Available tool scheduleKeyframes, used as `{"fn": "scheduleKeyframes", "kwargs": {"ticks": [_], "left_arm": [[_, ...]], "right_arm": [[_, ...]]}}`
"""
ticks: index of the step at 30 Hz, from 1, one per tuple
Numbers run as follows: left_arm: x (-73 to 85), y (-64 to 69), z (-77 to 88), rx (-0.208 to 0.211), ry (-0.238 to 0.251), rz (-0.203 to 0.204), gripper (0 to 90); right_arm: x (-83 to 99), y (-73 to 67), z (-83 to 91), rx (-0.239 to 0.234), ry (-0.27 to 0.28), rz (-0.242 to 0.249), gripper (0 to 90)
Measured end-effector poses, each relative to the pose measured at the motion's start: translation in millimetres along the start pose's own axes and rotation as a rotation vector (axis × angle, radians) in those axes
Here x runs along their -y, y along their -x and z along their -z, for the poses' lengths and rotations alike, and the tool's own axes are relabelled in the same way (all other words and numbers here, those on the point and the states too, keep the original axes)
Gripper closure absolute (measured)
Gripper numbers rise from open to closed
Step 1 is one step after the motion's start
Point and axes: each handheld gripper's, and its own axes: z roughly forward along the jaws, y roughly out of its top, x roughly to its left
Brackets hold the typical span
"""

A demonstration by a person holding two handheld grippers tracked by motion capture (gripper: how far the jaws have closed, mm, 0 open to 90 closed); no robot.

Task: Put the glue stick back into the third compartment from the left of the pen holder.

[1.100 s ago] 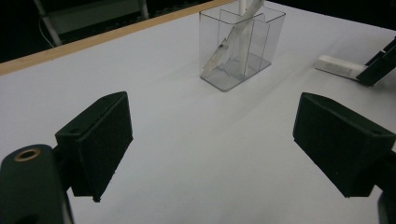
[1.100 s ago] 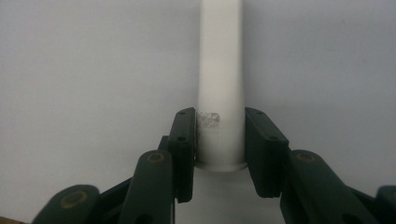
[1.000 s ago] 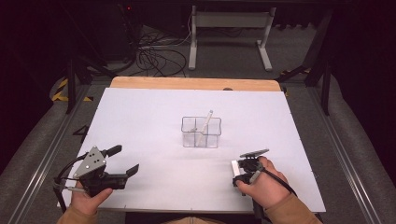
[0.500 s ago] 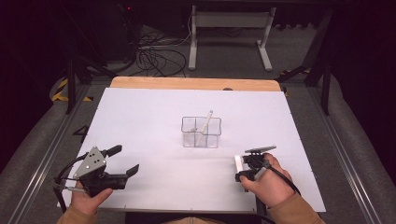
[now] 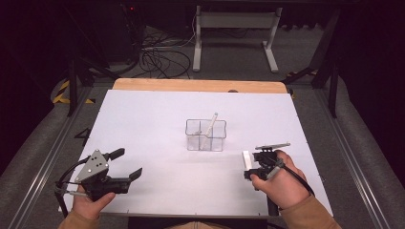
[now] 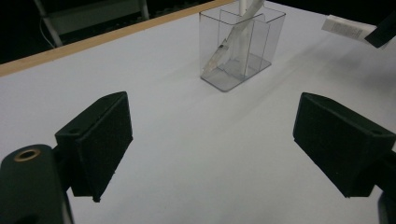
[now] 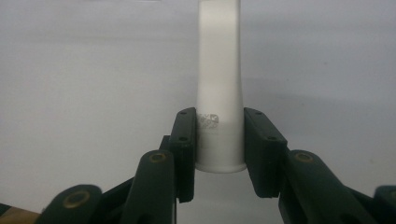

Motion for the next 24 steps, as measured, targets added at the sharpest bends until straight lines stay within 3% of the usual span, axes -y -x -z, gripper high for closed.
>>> {"fn": "scheduleKeyframes", "kwargs": {"ticks": [13,24], "left_arm": [[-0.3,-0.3,0.3,-0.001,0.001,-0.001,12.7],[-0.1,-0.5,0.2,-0.001,0.000,0.000,12.7]], "right_arm": [[-19.1,-3.1,23.5,-0.049,0.013,0.001,67.7],[-41.6,-12.8,38.8,-0.065,-0.001,0.080,67.6]]}}
